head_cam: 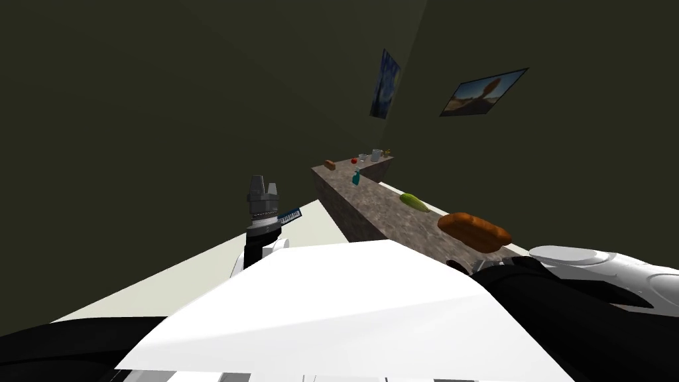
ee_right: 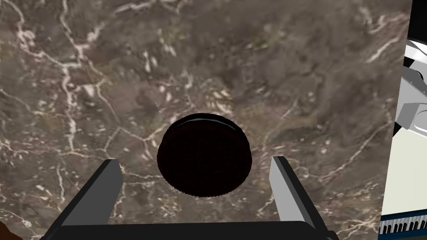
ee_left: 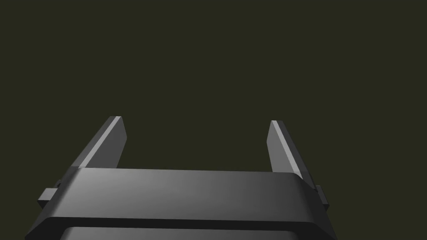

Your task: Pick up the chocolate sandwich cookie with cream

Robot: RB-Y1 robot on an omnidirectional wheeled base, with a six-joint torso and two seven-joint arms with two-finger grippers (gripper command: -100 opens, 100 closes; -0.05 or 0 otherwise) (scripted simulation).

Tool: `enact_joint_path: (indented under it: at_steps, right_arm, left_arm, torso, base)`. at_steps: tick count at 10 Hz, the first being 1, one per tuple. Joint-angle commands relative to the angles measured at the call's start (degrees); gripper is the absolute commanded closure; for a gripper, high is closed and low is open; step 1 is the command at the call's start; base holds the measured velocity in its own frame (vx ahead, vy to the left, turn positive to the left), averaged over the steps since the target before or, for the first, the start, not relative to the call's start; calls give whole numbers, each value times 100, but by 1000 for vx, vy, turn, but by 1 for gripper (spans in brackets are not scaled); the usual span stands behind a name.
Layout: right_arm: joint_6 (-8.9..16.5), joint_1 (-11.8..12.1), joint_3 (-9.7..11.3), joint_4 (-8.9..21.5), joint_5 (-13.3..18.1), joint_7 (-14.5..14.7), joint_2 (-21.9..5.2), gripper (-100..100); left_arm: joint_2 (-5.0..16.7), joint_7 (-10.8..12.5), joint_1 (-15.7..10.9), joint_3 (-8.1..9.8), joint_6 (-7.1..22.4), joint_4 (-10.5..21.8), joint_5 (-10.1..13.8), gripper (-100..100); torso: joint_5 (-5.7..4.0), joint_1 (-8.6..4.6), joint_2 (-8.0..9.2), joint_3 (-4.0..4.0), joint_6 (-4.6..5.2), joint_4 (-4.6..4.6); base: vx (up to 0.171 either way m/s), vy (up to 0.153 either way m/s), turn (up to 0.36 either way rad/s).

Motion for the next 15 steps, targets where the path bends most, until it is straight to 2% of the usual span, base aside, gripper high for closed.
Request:
enact_joint_path:
  at_steps: [1,2,3,4,5,6,7,8,9,10,11,12,13,14,15]
  right_arm:
    - [47,286,-78,-201,-254,138,-66,-100]
    - [24,211,-41,-161,-157,44,-47,-100]
    - [47,241,-54,-186,-189,73,-57,0]
    - [-64,256,234,85,-471,290,152,-100]
    - [-64,256,289,85,-691,290,152,-100]
    - [-172,274,473,319,-909,510,361,-100]
    - [-172,274,616,352,-1133,510,361,-100]
    - [-172,274,630,352,-1196,510,361,-100]
    - [-281,292,834,553,-1500,730,569,-100]
    - [-281,292,971,620,-1689,730,569,-100]
    - [-389,310,1156,887,-1847,950,777,-100]
    - [-389,310,1258,887,-2143,950,777,-100]
    - [-389,310,1312,887,-2207,950,777,-100]
    - [-498,328,1537,1134,-2439,1169,985,-100]
    - [-498,328,1653,1155,-2636,1169,985,-100]
  left_arm:
    - [0,0,0,0,0,0,0,0]
    - [-1,0,-1,0,0,0,0,0]
    - [-1,0,-1,-1,0,0,0,0]
    - [-1,0,-1,-1,0,0,0,0]
    - [-1,0,-3,-2,0,0,0,0]
    - [-1,0,-2,-1,0,0,0,0]
    - [-1,0,-3,-1,0,0,0,0]
    - [-1,0,-2,-1,0,1,0,0]
    - [-1,0,-1,0,0,0,0,0]
    - [-1,0,-3,-1,0,1,0,0]
    - [-1,0,-2,-1,0,0,0,0]
    - [-1,0,-2,-1,0,0,0,0]
    - [-1,0,-2,-1,0,0,0,0]
    - [-1,0,-1,0,0,0,0,0]
    - [-1,0,-2,-1,0,0,0,0]
  torso:
    - [0,0,0,0,0,0]
    - [6,23,19,10,0,3]
    - [10,33,26,15,1,6]
    - [11,36,28,16,1,6]
    - [12,40,46,26,-6,9]
    - [10,36,55,32,-1,13]
    - [10,34,62,35,-3,14]
    - [11,34,58,34,-2,14]
    - [10,32,48,28,6,12]
    - [11,35,51,29,-6,11]
    - [11,37,53,31,2,13]
    - [12,37,61,35,-1,14]
    - [10,33,60,35,2,15]
    - [10,32,49,29,6,13]
    - [12,37,50,29,-3,11]
  base:
    - [4,-21,37]
    - [0,0,0]
    - [0,0,0]
    - [-68,11,343]
    - [-87,-4,286]
    - [-96,-6,353]
    - [-80,-3,342]
    - [-34,-4,55]
    - [-64,10,356]
    - [-72,16,296]
    - [-93,13,336]
    - [-83,5,248]
    - [-35,5,46]
    - [-57,24,341]
    - [-66,18,245]
